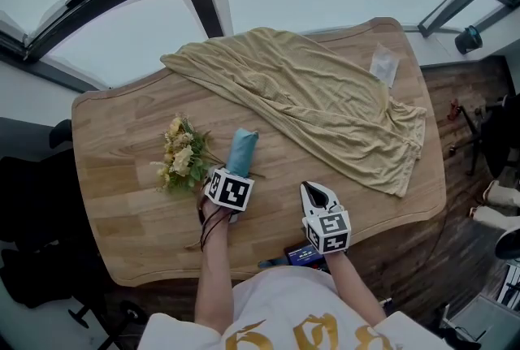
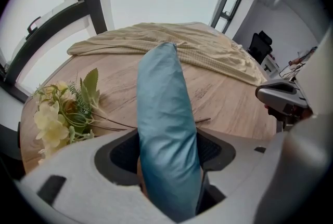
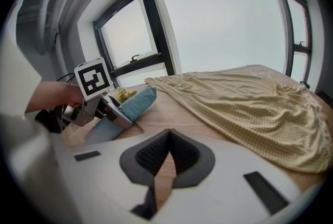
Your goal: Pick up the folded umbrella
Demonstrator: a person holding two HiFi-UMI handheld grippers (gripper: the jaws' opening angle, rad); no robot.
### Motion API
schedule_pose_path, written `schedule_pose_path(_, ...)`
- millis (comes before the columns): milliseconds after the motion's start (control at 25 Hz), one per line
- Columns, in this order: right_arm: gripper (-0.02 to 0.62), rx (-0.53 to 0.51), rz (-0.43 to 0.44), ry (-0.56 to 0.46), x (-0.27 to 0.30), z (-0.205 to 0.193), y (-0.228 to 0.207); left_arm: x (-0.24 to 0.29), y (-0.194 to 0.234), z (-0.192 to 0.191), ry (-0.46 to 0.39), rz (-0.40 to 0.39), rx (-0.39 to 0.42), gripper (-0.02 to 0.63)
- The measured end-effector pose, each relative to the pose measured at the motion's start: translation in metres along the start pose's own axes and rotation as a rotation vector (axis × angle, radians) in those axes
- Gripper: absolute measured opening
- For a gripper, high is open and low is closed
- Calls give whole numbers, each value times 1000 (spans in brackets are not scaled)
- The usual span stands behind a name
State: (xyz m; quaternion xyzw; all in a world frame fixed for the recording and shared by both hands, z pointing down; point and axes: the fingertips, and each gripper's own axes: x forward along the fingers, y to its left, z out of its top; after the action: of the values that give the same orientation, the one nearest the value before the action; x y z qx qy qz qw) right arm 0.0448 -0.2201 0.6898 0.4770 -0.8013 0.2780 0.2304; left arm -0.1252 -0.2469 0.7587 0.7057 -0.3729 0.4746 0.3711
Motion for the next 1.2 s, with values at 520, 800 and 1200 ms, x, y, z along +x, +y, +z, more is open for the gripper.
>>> schedule_pose_path(520, 11, 31, -4, -10, -6, -3, -2, -1, -2, -3, -44, -17, -25, 295)
schedule_pose_path(800, 11, 29, -8, -39, -7, 14, -11, -7, 4, 6, -126, -8, -18, 287)
schedule_pose_path(1200, 11, 24, -9, -52, -13, 18, -13, -22, 1, 14, -230, 4, -29, 284)
